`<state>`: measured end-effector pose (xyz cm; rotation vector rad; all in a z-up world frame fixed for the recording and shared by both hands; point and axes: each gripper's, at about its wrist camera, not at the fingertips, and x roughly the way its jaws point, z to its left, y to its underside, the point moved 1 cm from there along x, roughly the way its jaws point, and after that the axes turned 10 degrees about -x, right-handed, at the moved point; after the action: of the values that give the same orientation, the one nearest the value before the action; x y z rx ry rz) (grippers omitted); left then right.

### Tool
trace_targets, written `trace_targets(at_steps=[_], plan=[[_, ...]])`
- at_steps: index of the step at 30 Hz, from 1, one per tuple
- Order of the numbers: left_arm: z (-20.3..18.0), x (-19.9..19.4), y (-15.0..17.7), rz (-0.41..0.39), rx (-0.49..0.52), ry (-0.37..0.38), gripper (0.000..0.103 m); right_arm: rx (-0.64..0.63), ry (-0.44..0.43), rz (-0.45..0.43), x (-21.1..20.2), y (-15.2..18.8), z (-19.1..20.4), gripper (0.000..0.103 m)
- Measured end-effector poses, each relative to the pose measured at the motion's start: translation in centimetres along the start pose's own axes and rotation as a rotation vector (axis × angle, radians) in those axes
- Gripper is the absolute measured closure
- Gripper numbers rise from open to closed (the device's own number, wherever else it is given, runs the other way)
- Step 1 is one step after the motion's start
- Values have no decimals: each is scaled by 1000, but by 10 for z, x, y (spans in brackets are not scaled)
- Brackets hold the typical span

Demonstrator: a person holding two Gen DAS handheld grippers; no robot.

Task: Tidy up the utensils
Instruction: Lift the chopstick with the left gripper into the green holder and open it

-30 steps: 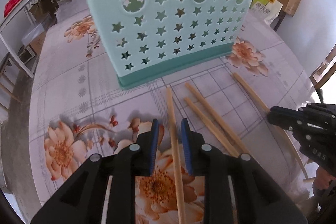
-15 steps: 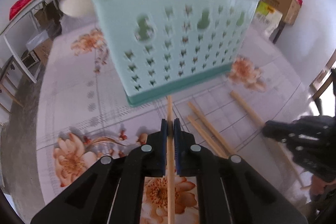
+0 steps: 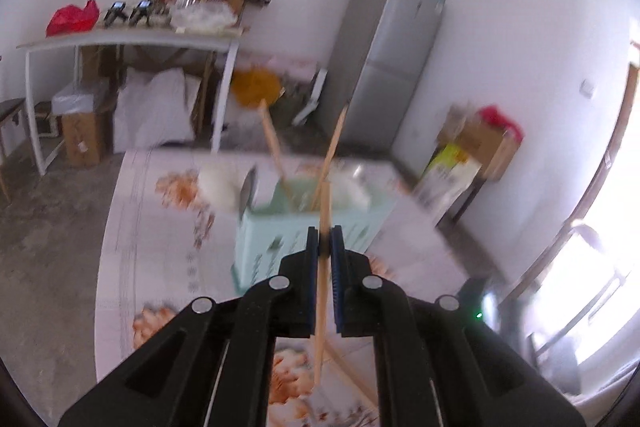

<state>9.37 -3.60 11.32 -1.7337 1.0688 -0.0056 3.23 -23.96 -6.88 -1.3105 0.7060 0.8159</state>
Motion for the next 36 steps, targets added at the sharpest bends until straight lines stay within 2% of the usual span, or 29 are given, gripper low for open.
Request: trace_targets(at_steps=[6,9,14,18,22,27,32,36], plan=[[-20,-14,-45,-109,-8,115,98,11,-12,-4,0,1,-3,99],[-35,-23,-67,-186,23,137,98,8,-11,-3,0,1,-3,99],[-54,-33,-95,-322,92,109,98,10,-12,-3,0,0,-4,99],[-60,-20,-110,-372,114,58,98,9,-10,-2,1,0,-3,99],[-57,9,-107,-368,118,-4,98,12,-9,-3,1,0,-3,99],[-35,50,-91,-337,70,-33,98,7,-8,0,1,-1,-4,99],[-15,80,-71,-297,38,-46,98,8,-8,-1,1,-1,-4,99],[-3,93,-57,-250,-8,-24,97,8,-9,-1,1,-1,-4,99]])
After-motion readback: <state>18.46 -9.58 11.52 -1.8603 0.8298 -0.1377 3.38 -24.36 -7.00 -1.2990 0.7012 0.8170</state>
